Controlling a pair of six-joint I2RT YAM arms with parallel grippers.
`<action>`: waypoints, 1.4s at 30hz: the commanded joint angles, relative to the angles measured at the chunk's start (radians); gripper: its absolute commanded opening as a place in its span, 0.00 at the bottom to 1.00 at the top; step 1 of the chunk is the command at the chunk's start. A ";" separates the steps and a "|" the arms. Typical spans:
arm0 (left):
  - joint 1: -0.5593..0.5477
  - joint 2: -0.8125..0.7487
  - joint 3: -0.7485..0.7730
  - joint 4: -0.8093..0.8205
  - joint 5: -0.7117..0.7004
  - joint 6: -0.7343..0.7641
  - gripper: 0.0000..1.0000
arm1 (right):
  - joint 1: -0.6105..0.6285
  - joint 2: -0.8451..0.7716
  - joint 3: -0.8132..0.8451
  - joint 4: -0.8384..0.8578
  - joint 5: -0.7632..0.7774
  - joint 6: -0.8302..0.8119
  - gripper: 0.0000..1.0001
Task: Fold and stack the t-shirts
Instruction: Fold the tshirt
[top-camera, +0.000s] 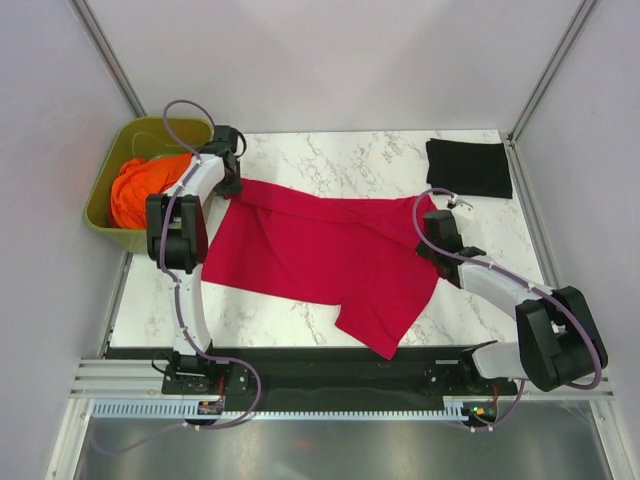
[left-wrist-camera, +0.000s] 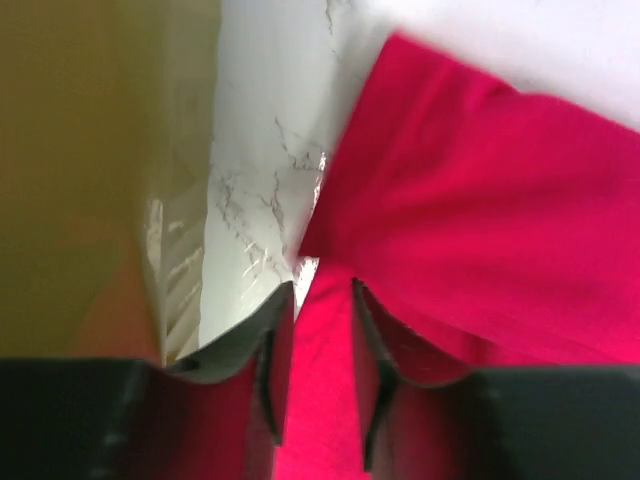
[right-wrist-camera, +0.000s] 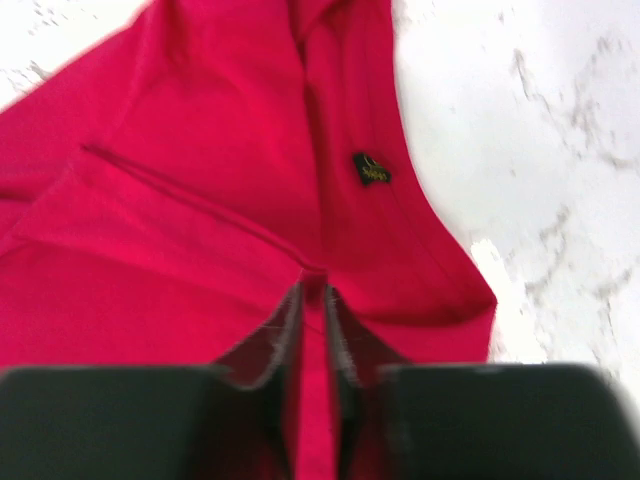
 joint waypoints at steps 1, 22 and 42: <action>-0.046 -0.051 0.070 -0.041 -0.125 0.004 0.38 | 0.004 -0.039 0.065 -0.113 0.018 0.022 0.24; -0.108 -0.254 -0.037 0.005 0.313 -0.091 0.42 | -0.181 -0.015 0.255 -0.460 -0.092 0.076 0.51; -0.157 -0.617 -0.534 0.190 0.553 -0.327 0.46 | -0.229 0.110 0.085 -0.376 -0.143 0.089 0.44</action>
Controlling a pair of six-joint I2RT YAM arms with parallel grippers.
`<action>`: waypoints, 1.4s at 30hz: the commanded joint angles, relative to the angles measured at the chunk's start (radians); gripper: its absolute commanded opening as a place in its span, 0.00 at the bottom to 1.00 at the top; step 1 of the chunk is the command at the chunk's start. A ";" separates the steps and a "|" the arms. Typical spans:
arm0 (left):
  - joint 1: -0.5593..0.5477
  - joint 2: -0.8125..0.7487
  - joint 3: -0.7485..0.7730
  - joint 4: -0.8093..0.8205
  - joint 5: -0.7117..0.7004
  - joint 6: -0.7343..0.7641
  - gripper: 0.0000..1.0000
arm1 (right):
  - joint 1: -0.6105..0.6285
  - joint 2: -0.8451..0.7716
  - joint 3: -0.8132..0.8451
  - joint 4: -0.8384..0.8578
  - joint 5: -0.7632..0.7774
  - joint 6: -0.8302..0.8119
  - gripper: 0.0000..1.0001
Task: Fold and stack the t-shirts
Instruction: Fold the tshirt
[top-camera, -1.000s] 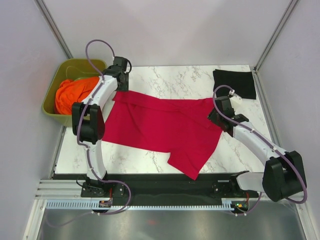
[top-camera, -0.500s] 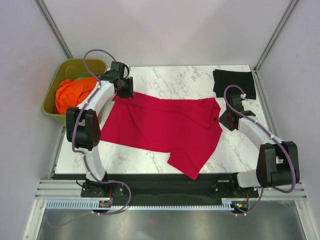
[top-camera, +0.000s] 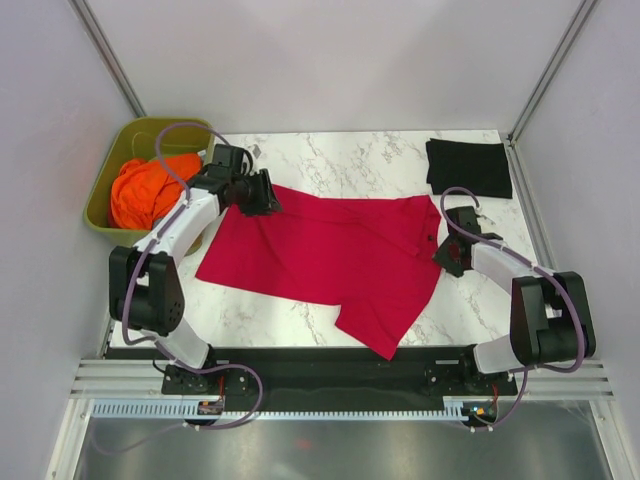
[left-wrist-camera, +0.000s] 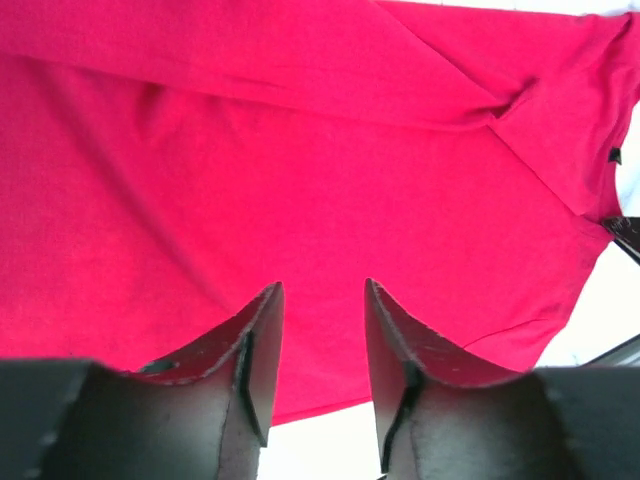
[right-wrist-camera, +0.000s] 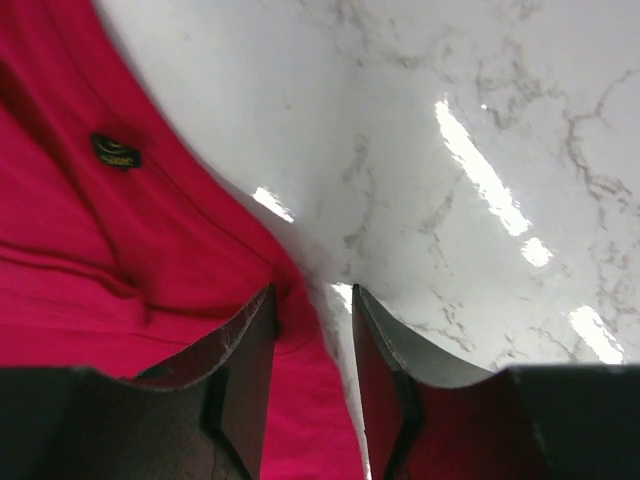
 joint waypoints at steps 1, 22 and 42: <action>-0.013 -0.097 -0.080 0.082 0.005 -0.087 0.47 | 0.000 0.000 -0.034 0.023 -0.004 0.021 0.44; -0.054 -0.176 -0.285 -0.002 -0.416 -0.161 0.29 | -0.090 0.143 0.216 -0.124 0.162 -0.194 0.00; -0.021 -0.055 -0.527 0.042 -0.583 -0.383 0.02 | -0.090 0.339 0.427 -0.130 0.181 -0.372 0.01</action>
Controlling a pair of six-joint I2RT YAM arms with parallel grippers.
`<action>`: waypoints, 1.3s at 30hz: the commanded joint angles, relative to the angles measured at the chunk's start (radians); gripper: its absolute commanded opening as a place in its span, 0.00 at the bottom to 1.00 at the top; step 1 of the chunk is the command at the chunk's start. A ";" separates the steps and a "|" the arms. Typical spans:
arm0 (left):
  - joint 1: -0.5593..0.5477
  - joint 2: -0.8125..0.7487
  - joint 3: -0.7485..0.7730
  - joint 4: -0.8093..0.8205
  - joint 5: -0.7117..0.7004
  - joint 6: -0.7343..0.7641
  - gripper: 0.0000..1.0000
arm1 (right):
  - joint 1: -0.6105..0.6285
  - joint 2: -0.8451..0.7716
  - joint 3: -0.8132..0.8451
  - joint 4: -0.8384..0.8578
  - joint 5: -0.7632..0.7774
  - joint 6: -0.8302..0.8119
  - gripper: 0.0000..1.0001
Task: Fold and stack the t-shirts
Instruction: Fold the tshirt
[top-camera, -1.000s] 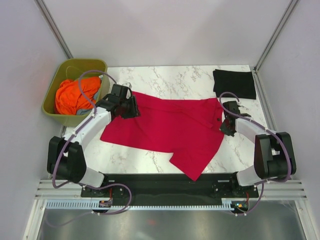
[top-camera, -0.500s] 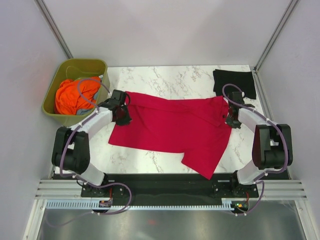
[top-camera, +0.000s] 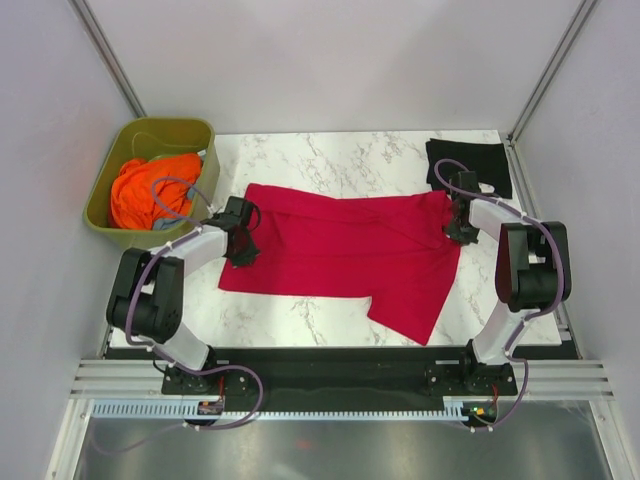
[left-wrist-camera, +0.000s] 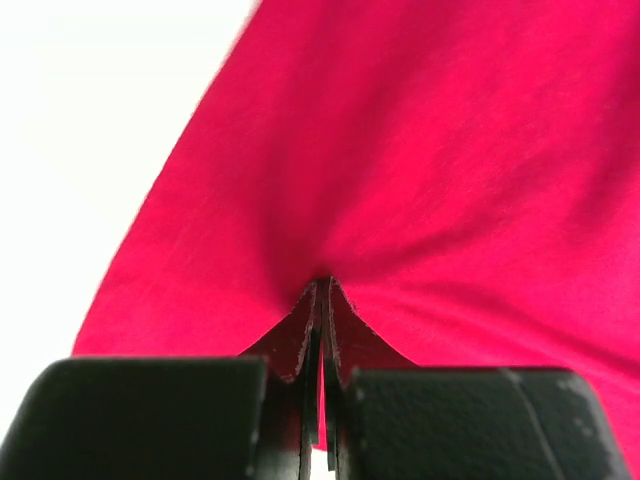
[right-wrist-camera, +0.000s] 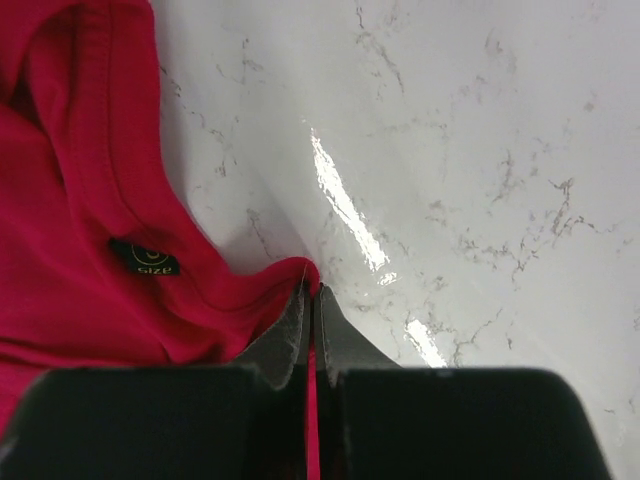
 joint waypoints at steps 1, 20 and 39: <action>0.023 -0.024 -0.090 -0.071 -0.086 -0.070 0.02 | 0.000 -0.012 0.039 -0.010 0.048 -0.024 0.02; 0.021 -0.038 0.365 -0.139 0.072 0.132 0.56 | 0.000 -0.124 0.165 -0.125 -0.162 0.046 0.34; 0.007 -0.027 0.316 -0.047 0.255 0.109 0.55 | 0.000 -0.407 -0.335 -0.201 -0.184 0.300 0.31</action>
